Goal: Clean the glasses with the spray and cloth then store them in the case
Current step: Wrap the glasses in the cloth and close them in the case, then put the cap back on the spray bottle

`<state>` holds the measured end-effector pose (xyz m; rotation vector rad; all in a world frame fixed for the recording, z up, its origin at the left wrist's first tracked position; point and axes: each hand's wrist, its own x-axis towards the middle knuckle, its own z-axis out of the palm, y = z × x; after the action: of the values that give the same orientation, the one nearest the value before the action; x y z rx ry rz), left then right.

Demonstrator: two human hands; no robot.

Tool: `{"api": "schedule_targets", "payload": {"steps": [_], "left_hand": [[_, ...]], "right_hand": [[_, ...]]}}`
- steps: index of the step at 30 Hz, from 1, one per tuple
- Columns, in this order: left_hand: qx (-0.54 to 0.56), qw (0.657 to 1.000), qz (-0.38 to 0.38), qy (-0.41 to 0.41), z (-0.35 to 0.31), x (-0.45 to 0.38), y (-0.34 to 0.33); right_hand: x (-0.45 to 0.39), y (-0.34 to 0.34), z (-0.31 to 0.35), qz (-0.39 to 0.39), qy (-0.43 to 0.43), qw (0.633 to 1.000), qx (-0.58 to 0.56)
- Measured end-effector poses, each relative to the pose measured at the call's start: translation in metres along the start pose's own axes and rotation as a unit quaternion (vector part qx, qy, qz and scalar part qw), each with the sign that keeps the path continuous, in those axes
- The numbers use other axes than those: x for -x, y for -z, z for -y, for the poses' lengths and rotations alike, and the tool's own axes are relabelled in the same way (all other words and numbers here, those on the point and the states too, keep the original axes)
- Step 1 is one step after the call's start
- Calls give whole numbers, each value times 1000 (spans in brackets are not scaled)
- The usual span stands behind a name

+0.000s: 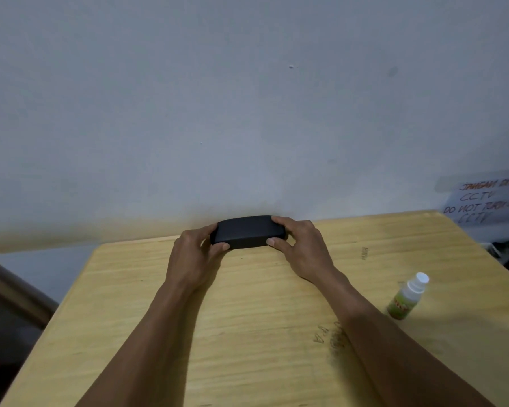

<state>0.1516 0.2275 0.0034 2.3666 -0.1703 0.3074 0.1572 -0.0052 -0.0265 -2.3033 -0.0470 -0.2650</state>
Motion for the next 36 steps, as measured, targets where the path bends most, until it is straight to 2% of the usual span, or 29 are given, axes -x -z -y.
{"api": "schedule_targets", "payload": {"steps": [6,11,21,24,31,33,36], "left_hand": [[-32,999,-6,21,-14,16,1],[-18,999,-13,42,-18,48,7],[61,998,-10,32,-54,157,14],[92,995,-21,38,-71,189,6],[126,991,-34,17,-125,207,-38],[146,989,-36,3,-143,202,-56],[163,986,-24,-7,-165,193,-84]], "right_hand": [[16,6,7,-1,26,1000,-12],[50,13,13,-13,9,999,-32],[176,54,32,-51,16,997,-47],[220,77,16,-74,14,996,-47],[248,139,-41,-235,-42,970,42],[244,148,-53,-241,-59,966,73],[236,150,-65,-221,-86,970,57]]}}
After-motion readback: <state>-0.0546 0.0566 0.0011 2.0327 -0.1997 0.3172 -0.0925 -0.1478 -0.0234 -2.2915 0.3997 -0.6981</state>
